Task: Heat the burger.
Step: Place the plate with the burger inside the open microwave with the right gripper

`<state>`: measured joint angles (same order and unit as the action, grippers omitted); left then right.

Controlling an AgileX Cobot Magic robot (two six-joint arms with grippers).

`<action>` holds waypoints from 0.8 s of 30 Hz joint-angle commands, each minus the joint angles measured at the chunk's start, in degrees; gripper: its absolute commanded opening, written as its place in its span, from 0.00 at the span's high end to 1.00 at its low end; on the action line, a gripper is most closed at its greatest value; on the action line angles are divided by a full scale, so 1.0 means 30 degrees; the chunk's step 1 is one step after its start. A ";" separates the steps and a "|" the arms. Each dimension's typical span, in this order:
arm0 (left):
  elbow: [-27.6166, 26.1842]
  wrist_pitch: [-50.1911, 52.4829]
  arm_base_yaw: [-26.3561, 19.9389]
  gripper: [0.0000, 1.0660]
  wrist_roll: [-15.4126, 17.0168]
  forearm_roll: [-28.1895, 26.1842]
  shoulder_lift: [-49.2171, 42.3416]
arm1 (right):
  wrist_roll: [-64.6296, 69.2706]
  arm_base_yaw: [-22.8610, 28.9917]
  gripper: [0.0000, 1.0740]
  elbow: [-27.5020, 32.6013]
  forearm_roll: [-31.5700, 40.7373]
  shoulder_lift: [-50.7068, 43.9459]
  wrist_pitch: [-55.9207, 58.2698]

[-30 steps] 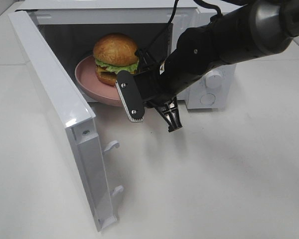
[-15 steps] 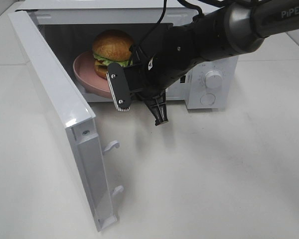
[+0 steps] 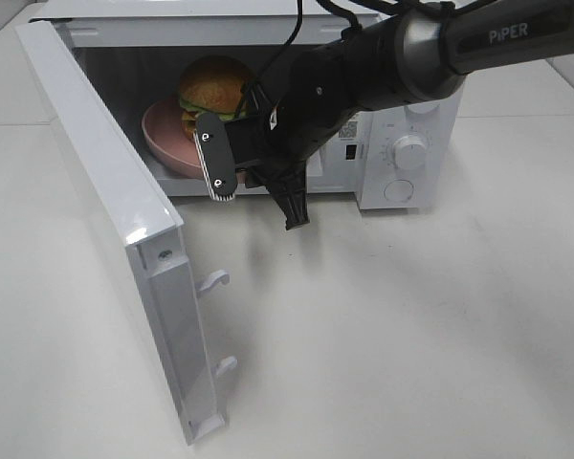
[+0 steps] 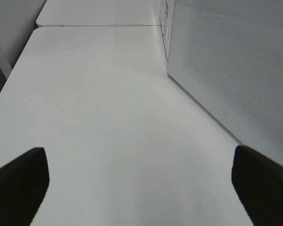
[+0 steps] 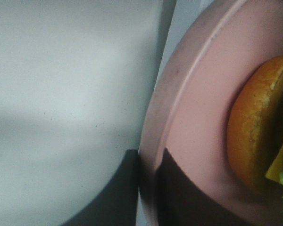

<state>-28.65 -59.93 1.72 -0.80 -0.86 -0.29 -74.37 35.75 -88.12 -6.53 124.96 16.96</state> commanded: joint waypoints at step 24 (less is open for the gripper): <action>0.0076 0.0172 -0.0057 0.08 -0.0038 -0.0076 -0.0401 | 0.3495 -0.0325 0.77 -0.2807 -0.3113 0.1146 0.0821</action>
<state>-28.65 -59.93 1.72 -0.80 -0.86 -0.29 -64.69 35.01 -95.97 -15.41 128.86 20.23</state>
